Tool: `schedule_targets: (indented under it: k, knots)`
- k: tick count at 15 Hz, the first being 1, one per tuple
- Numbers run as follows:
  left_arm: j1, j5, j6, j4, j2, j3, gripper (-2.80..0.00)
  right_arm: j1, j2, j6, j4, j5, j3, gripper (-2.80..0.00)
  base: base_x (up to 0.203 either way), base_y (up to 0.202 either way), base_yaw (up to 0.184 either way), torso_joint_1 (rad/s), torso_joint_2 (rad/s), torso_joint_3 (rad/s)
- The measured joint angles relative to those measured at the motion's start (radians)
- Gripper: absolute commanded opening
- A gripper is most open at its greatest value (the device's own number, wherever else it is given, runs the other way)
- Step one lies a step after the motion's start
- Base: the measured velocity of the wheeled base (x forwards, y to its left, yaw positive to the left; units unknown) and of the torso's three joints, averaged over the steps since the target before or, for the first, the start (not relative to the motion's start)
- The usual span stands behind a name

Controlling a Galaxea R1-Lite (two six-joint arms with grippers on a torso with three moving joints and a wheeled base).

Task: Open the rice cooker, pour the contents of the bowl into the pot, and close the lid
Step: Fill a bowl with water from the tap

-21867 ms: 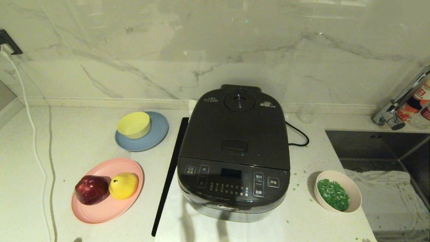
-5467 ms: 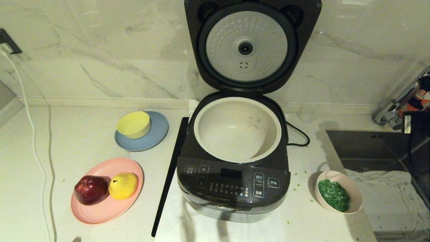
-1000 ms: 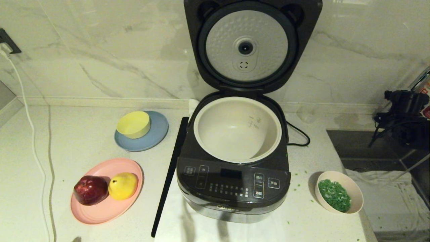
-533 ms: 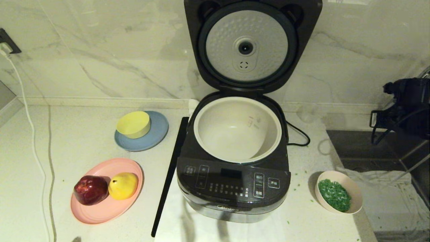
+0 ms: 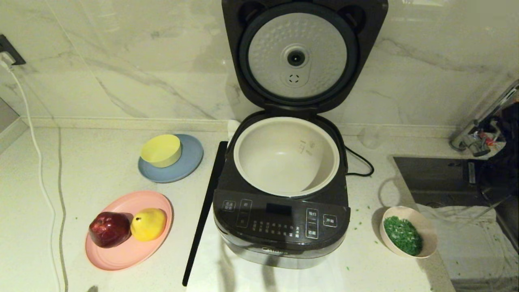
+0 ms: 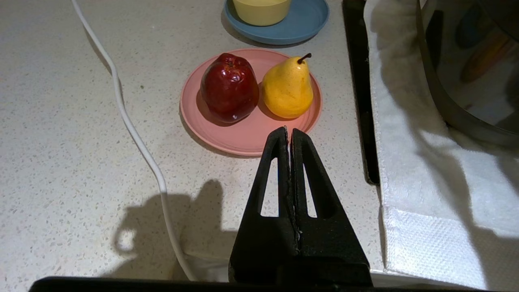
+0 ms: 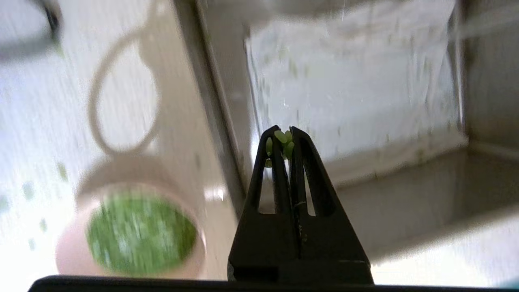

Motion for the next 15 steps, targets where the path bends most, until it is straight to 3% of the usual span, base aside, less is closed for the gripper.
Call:
schedule_targets:
  k: [4, 9, 10, 11, 15]
  knots:
    - [0.0, 0.0, 0.0, 0.0, 0.0, 0.0, -2.8, 0.032, -0.067, 0.008, 0.0, 0.036, 0.144, -2.8, 0.0, 0.0, 0.0, 0.0, 0.0, 0.0]
    - [0.0, 0.0, 0.0, -0.001, 0.0, 0.0, -2.8, 0.087, -0.077, 0.079, -0.004, 0.096, 0.212, -2.8, 0.0, 0.0, 0.0, 0.0, 0.0, 0.0]
    - [0.0, 0.0, 0.0, -0.001, 0.0, 0.0, -2.8, 0.09, -0.071, 0.081, -0.006, 0.102, 0.22, -0.57, 0.0, 0.0, 0.0, 0.0, 0.0, 0.0]
    - [0.0, 0.0, 0.0, -0.001, 0.0, 0.0, -2.8, 0.091, -0.063, 0.081, -0.009, 0.107, 0.228, 0.0, 0.0, 0.0, 0.0, 0.0, 0.0, 0.0]
    - [0.0, 0.0, 0.0, -0.001, 0.0, 0.0, -2.8, 0.092, -0.015, 0.113, -0.058, 0.117, 0.242, 0.0, 0.0, 0.0, 0.0, 0.0, 0.0, 0.0]
